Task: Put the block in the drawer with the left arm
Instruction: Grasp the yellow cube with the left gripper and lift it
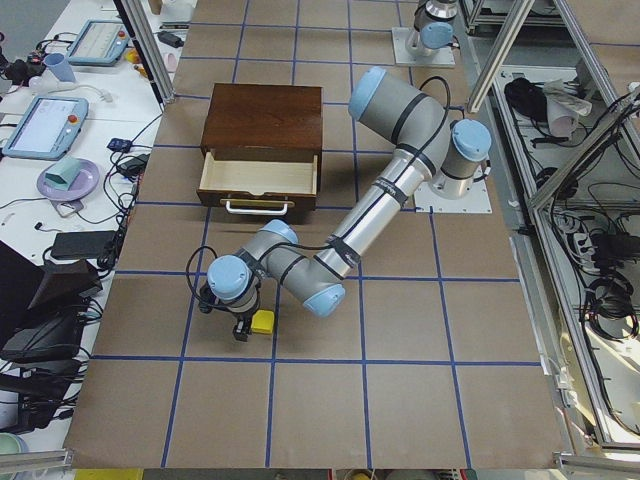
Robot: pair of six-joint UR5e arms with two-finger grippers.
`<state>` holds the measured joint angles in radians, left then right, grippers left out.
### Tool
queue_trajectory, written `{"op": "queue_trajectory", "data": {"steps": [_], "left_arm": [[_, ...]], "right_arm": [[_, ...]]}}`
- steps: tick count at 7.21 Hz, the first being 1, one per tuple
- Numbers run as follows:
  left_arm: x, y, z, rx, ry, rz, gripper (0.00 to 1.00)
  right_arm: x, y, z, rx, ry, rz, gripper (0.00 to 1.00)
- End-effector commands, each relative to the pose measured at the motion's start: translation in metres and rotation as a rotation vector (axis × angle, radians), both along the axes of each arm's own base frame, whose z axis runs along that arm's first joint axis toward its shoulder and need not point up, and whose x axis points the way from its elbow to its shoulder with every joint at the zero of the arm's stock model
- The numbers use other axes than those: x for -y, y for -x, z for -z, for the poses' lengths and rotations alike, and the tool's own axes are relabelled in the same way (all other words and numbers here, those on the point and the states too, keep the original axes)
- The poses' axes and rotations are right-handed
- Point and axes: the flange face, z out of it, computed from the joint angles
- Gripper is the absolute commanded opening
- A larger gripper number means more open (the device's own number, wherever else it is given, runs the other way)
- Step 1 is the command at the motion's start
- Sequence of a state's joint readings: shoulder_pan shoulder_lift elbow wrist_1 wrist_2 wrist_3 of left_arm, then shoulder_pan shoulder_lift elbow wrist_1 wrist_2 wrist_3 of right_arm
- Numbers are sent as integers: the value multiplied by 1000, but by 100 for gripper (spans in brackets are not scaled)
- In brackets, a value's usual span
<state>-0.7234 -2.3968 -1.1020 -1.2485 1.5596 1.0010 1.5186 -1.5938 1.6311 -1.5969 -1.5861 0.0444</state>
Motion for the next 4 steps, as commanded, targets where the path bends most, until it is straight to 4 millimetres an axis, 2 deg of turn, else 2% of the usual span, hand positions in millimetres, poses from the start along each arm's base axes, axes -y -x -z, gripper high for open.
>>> {"op": "queue_trajectory", "data": {"steps": [1,2,3,4], "left_arm": [[-2,-3,13,11,-34,-5,100],[-2,-3,15,8,-35,-4,70],[-3,-2,19,2,-40,-3,14],[-3,-2,15,7,-37,6,0]], "right_arm": [[0,0,0,0,0,0,100],[0,0,0,0,1,0,100],[0,0,0,0,1,0,100],[0,0,0,0,1,0,100]]}}
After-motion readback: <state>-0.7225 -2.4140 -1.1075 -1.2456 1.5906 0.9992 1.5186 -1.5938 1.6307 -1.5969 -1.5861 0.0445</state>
